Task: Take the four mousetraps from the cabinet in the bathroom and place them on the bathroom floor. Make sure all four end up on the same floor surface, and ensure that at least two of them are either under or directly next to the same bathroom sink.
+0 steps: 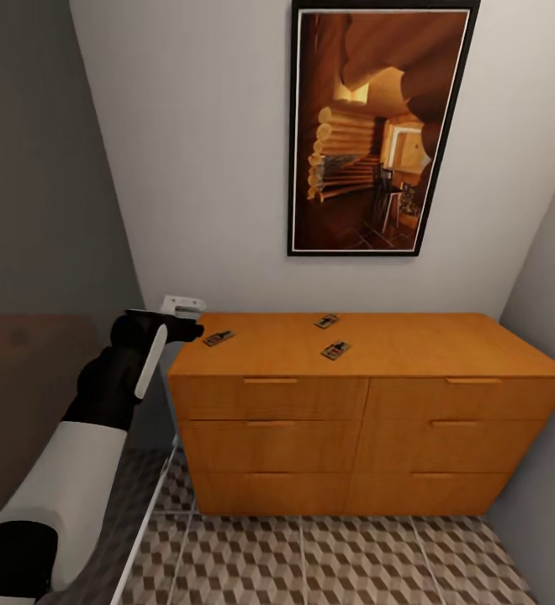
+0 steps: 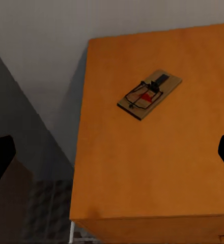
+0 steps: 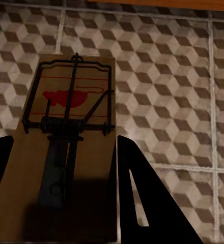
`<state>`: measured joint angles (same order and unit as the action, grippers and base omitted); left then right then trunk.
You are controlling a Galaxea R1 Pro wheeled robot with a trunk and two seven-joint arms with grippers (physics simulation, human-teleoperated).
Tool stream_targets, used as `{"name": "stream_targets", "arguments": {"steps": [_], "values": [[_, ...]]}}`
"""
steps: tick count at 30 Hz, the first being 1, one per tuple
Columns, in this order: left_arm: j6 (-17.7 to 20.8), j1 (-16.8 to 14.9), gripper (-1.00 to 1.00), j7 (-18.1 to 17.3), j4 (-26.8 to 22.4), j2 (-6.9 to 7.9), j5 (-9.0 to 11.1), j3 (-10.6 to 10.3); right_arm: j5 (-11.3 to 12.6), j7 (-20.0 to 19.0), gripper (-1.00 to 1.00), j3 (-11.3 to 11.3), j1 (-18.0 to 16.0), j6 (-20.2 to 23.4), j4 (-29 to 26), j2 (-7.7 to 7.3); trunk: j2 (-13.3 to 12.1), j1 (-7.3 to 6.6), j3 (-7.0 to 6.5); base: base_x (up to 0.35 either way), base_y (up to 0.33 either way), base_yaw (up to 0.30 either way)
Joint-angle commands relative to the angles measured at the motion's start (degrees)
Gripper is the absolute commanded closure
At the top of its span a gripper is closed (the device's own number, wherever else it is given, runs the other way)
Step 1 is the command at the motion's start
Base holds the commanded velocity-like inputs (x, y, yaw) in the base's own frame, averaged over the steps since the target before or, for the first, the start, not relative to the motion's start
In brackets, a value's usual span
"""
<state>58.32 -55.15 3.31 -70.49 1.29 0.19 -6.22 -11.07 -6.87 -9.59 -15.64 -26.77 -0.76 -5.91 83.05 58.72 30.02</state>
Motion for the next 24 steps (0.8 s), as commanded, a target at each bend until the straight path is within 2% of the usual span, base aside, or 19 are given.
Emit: {"name": "stream_targets", "arguments": {"steps": [1,9,12,15,20,23,24], "values": [[0.22,-0.05,-1.00,0.29,-0.03,0.27,0.08,-0.31,-0.26,-0.43,1.00,-0.52,0.03,0.56,0.03,-0.04,0.03,0.01,0.06,0.064,0.000,0.000],[0.26,-0.05,-1.00,0.23,-0.07,1.28,0.08,-0.54,-0.26,-1.75,1.00,-0.52,0.81,2.74,0.01,0.02,0.03,0.01,0.06,0.013,0.000,0.000],[0.28,-0.05,-1.00,-1.85,-0.31,1.78,0.08,-0.53,-0.26,-2.00,1.00,-0.52,0.86,4.11,-0.02,0.02,0.03,0.01,0.06,0.000,0.000,0.000],[0.24,-0.05,-1.00,-7.80,-0.55,3.63,0.02,-0.45,-0.26,-2.06,1.00,-0.54,0.87,4.51,-0.03,0.02,0.03,0.01,0.06,0.000,0.000,0.000],[0.08,-0.05,-1.00,-23.79,-1.04,9.79,-0.08,-0.77,-0.27,-2.02,1.00,-0.46,0.88,4.69,-0.04,0.25,0.03,0.01,0.06,0.000,0.000,0.000],[0.06,-0.05,-1.00,-28.67,-2.80,12.47,-0.09,-1.12,-0.27,-2.01,1.00,-0.45,0.88,4.70,-0.04,0.33,0.03,0.01,0.06,0.000,0.000,0.000],[0.05,-0.05,-1.00,-29.34,-3.22,12.85,-0.09,-1.27,-0.27,-2.01,1.00,-0.45,0.88,4.70,-0.04,0.34,0.03,0.01,0.06,0.000,0.000,0.000]]}}
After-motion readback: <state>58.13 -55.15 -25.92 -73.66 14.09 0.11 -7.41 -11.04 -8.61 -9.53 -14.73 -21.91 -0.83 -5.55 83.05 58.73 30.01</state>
